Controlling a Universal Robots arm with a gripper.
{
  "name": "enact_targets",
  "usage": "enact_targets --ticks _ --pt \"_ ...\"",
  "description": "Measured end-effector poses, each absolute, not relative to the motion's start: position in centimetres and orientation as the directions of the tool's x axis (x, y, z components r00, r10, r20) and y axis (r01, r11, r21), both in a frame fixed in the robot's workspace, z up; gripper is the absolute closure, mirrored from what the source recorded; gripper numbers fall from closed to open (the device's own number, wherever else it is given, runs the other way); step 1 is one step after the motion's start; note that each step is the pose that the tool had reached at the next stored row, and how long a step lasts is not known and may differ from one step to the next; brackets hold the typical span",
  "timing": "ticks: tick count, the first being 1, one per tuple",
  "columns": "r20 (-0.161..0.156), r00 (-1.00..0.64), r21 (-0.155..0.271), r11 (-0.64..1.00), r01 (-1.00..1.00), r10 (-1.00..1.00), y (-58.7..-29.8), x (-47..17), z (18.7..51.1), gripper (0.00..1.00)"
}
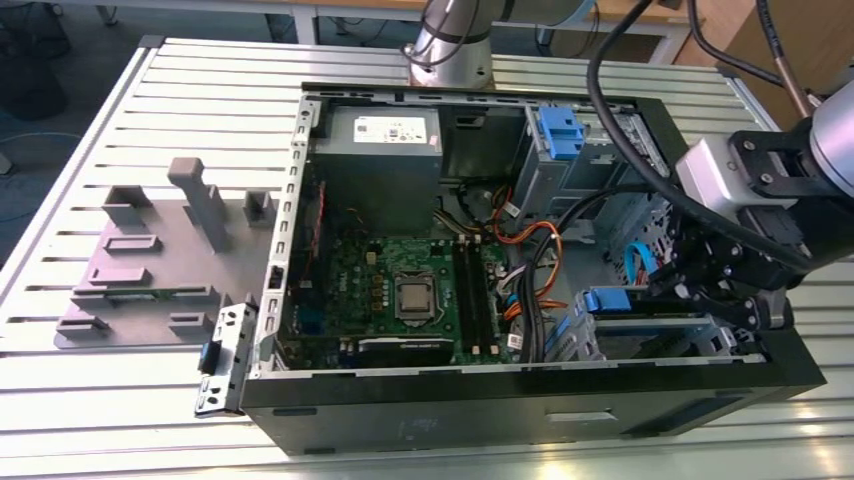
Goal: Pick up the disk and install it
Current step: 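Insert the second disk wire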
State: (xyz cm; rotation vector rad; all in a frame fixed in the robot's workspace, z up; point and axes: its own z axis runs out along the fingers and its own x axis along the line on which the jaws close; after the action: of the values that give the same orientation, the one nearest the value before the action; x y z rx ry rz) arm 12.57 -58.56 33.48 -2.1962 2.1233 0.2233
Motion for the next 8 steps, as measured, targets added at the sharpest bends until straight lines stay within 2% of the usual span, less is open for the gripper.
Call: enact_targets --ticks 8 --pt "-0.159 0.030 0.045 -0.037 -0.998 -0.987 -58.56 12.57 33.21 0.84"
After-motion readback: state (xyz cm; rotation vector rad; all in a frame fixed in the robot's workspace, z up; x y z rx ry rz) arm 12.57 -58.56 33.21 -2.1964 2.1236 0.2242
